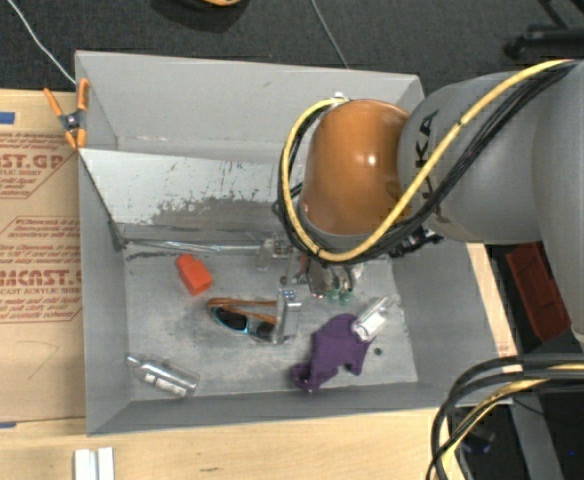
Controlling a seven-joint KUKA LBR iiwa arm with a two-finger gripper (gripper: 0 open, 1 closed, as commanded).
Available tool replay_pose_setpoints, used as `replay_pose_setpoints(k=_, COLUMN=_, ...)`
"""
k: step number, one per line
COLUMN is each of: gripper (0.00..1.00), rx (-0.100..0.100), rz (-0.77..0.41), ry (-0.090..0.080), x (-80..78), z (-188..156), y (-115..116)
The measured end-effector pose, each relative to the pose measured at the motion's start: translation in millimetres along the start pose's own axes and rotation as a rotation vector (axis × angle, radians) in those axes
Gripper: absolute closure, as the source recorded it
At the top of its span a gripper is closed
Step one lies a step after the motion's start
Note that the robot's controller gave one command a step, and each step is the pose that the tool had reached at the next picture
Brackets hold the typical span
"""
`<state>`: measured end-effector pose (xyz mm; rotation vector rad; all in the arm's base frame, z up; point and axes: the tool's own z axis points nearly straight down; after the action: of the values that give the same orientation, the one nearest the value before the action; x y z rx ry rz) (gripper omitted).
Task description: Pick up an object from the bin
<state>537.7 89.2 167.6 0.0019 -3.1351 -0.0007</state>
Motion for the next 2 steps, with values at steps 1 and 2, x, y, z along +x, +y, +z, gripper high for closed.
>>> replay_pose_setpoints(k=1, gripper=0.00, rx=-0.001, rz=0.001, ry=-0.008, x=-1.8, z=-5, y=-1)
replay_pose_setpoints(k=2, gripper=0.00, rx=0.000, rz=-0.167, ry=-0.006, x=-5.4, z=64, y=-15)
